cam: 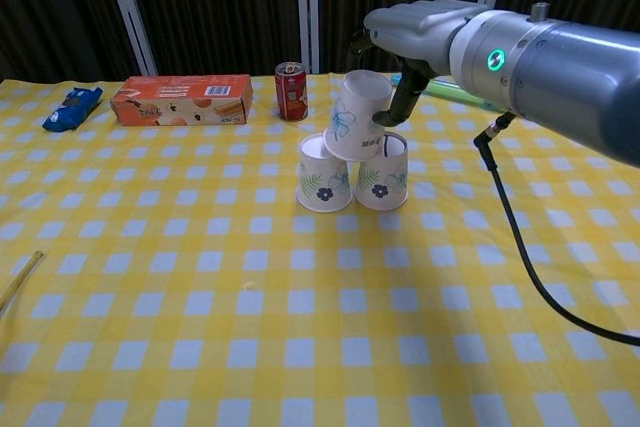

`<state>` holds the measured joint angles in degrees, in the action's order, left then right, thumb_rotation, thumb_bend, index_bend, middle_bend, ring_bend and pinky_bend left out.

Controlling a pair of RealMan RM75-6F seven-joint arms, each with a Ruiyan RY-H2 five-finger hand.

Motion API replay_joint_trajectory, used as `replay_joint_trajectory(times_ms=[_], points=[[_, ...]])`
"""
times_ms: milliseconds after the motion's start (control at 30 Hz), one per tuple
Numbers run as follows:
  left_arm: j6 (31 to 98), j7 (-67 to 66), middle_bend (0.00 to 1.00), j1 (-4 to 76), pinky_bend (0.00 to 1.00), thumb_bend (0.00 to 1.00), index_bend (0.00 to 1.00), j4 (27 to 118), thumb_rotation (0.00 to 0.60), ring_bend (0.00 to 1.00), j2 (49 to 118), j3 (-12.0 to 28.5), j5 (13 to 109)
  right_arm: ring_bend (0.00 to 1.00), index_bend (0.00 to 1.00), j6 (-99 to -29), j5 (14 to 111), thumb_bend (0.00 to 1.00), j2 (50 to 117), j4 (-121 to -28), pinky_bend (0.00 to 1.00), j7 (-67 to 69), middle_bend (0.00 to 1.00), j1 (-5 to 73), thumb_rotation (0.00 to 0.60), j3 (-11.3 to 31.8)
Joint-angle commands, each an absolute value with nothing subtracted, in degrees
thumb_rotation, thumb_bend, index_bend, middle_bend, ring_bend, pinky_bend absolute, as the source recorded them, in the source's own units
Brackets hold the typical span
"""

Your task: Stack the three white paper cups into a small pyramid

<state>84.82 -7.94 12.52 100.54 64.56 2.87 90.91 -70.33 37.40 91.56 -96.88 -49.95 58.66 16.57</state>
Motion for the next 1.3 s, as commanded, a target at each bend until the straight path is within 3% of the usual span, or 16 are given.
replay_joint_trajectory(times_ms=[33, 533, 700, 833, 1033, 1300], points=[[84.83, -7.91, 0.00, 12.49, 0.00, 0.31, 0.00, 100.51, 0.600, 0.00, 64.56, 2.90, 90.93, 0.00, 0.30, -70.87, 37.28, 0.21, 91.24, -97.38, 0.10, -50.18, 0.05, 58.49, 0.600, 16.61], [85.42, -8.50, 0.00, 11.92, 0.00, 0.31, 0.00, 100.22, 0.600, 0.00, 64.74, 3.09, 90.96, 0.00, 0.23, -74.82, 42.31, 0.19, 85.86, -104.08, 0.10, -48.17, 0.02, 54.71, 0.600, 14.97], [85.85, -8.78, 0.00, 11.53, 0.00, 0.31, 0.00, 99.67, 0.600, 0.00, 65.16, 3.21, 90.62, 0.00, 0.20, -78.97, 50.61, 0.19, 80.75, -107.95, 0.03, -43.59, 0.00, 48.71, 0.600, 10.18], [86.31, -9.76, 0.00, 11.06, 0.00, 0.27, 0.00, 98.59, 0.600, 0.00, 65.92, 2.99, 90.61, 0.00, 0.13, -83.97, 60.75, 0.18, 76.57, -108.71, 0.00, -35.62, 0.00, 41.26, 0.600, 3.65], [86.85, -9.99, 0.00, 10.40, 0.00, 0.14, 0.00, 95.48, 0.600, 0.00, 68.02, 2.39, 90.90, 0.00, 0.05, -89.66, 71.58, 0.17, 73.60, -102.81, 0.00, -24.49, 0.00, 31.59, 0.600, -4.87], [88.07, -10.11, 0.00, 8.55, 0.00, 0.13, 0.00, 88.78, 0.600, 0.00, 71.79, 1.28, 90.35, 0.00, 0.02, -95.27, 78.45, 0.15, 73.16, -92.20, 0.00, -11.44, 0.00, 20.85, 0.600, -10.97]])
